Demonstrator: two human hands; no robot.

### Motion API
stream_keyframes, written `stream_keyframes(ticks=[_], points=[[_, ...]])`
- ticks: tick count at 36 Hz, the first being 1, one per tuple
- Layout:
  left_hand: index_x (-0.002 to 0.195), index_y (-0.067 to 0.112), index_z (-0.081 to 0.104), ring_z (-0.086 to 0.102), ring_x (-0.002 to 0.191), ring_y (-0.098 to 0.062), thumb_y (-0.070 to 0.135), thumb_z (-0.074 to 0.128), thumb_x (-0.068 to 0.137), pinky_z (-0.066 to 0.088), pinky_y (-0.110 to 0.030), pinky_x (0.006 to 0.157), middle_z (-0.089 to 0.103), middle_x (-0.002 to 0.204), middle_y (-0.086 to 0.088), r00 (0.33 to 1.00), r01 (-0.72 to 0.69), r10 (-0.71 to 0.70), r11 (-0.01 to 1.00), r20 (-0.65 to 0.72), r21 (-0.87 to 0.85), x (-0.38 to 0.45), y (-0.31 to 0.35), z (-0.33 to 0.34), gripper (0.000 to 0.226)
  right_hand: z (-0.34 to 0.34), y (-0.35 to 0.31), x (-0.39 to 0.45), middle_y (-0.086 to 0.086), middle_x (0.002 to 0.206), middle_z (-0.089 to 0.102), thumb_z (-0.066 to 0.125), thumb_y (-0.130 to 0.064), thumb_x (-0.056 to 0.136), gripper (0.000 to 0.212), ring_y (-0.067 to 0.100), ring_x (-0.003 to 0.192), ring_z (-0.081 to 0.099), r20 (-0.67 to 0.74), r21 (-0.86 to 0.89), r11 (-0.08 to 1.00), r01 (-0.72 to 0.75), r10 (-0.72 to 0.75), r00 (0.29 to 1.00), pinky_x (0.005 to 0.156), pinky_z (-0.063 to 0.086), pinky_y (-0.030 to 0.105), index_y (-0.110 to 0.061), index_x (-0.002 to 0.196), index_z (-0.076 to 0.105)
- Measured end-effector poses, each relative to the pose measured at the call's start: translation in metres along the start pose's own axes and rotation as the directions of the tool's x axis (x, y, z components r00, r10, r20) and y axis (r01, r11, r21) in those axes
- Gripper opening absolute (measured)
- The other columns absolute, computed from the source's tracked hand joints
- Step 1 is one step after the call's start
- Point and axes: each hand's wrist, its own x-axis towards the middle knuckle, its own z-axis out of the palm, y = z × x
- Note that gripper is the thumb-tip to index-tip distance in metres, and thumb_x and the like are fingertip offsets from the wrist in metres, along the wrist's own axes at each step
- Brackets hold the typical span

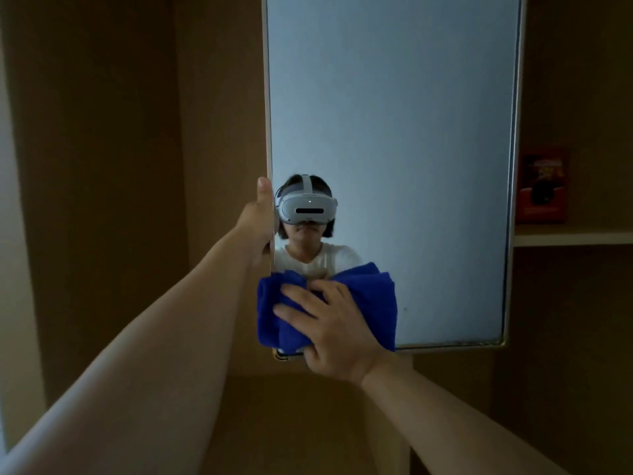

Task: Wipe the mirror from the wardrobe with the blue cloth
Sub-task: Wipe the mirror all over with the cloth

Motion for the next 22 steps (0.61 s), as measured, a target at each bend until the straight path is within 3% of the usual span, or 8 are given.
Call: stream_keyframes(ticks=[3, 4, 5, 6, 7, 11, 16, 22], points=[[0.071, 0.006, 0.058, 0.033, 0.051, -0.014, 0.063, 0.022, 0.092, 0.029, -0.026, 0.052, 0.039, 0.053, -0.015, 1.000, -0.027, 0.027, 1.000, -0.005, 0.013, 0.001, -0.002, 0.001, 0.071, 0.008, -0.007, -0.013, 0.003, 0.131, 0.056, 0.069, -0.022, 0.067, 0.054, 0.029, 0.105, 0.055, 0.047, 0.009, 1.000, 0.021, -0.021, 0.999, 0.092, 0.045, 0.045, -0.020, 0.120, 0.063], [0.073, 0.010, 0.056, 0.035, 0.052, -0.013, 0.063, 0.020, 0.093, 0.033, -0.026, 0.054, 0.037, 0.056, -0.006, 0.999, -0.048, 0.048, 0.997, -0.002, 0.055, 0.000, -0.003, 0.002, 0.067, 0.007, -0.008, -0.014, 0.002, 0.131, 0.057, 0.069, -0.023, 0.067, 0.053, 0.028, 0.104, 0.056, 0.057, 0.010, 1.000, 0.025, -0.026, 0.998, 0.092, 0.045, 0.044, -0.020, 0.120, 0.064], [0.106, -0.001, 0.052, 0.038, 0.053, -0.014, 0.063, 0.019, 0.093, 0.038, -0.027, 0.060, 0.039, 0.059, -0.003, 0.998, -0.057, 0.058, 0.997, -0.017, 0.055, 0.004, -0.004, 0.003, 0.074, 0.006, -0.008, -0.013, 0.002, 0.130, 0.057, 0.069, -0.023, 0.067, 0.053, 0.027, 0.102, 0.056, 0.070, 0.013, 0.999, 0.029, -0.030, 0.997, 0.092, 0.045, 0.043, -0.020, 0.120, 0.063], [0.072, 0.006, 0.032, 0.042, 0.055, -0.014, 0.065, 0.020, 0.091, 0.041, -0.029, 0.068, 0.042, 0.060, -0.002, 0.999, -0.031, 0.031, 0.999, -0.023, 0.037, 0.003, -0.004, 0.004, 0.063, 0.004, -0.008, -0.013, 0.002, 0.130, 0.058, 0.070, -0.024, 0.068, 0.052, 0.026, 0.101, 0.056, 0.087, 0.017, 0.999, 0.035, -0.036, 0.996, 0.092, 0.044, 0.042, -0.020, 0.120, 0.063], [0.074, 0.011, 0.053, 0.045, 0.057, -0.014, 0.066, 0.020, 0.091, 0.041, -0.032, 0.074, 0.045, 0.060, -0.001, 0.998, -0.023, 0.023, 1.000, -0.052, 0.014, 0.004, -0.004, 0.005, 0.067, 0.003, -0.007, -0.013, 0.002, 0.129, 0.058, 0.070, -0.024, 0.068, 0.052, 0.025, 0.100, 0.056, 0.113, 0.022, 0.999, 0.044, -0.046, 0.993, 0.091, 0.044, 0.041, -0.020, 0.120, 0.063], [0.076, 0.007, 0.045, 0.049, 0.064, -0.015, 0.064, 0.018, 0.092, 0.044, -0.036, 0.081, 0.050, 0.070, -0.003, 0.993, -0.027, 0.035, 0.997, -0.116, 0.070, 0.004, -0.004, 0.010, 0.065, 0.001, -0.006, -0.030, 0.000, 0.125, 0.060, 0.069, -0.026, 0.070, 0.050, 0.022, 0.094, 0.056, 0.261, 0.047, 0.993, 0.109, -0.118, 0.958, 0.087, 0.046, 0.038, -0.019, 0.119, 0.063], [0.068, 0.016, 0.043, 0.045, 0.058, -0.013, 0.063, 0.019, 0.093, 0.040, -0.029, 0.061, 0.045, 0.065, 0.000, 0.988, -0.064, 0.075, 0.994, -0.132, 0.088, 0.007, -0.007, 0.012, 0.058, 0.000, -0.001, -0.057, -0.003, 0.117, 0.062, 0.069, -0.027, 0.068, 0.047, 0.018, 0.087, 0.056, 0.274, 0.072, 0.995, 0.071, -0.088, 0.958, 0.082, 0.048, 0.034, -0.021, 0.114, 0.065], [0.067, 0.018, 0.044, 0.049, 0.061, -0.015, 0.065, 0.017, 0.092, 0.048, -0.041, 0.086, 0.048, 0.066, -0.002, 0.991, -0.041, 0.053, 0.994, -0.124, 0.098, 0.002, -0.004, 0.010, 0.059, -0.011, 0.014, -0.064, -0.005, 0.117, 0.062, 0.069, -0.028, 0.068, 0.047, 0.017, 0.087, 0.055, 0.313, 0.043, 0.995, 0.091, -0.100, 0.945, 0.081, 0.047, 0.033, -0.022, 0.115, 0.065]])
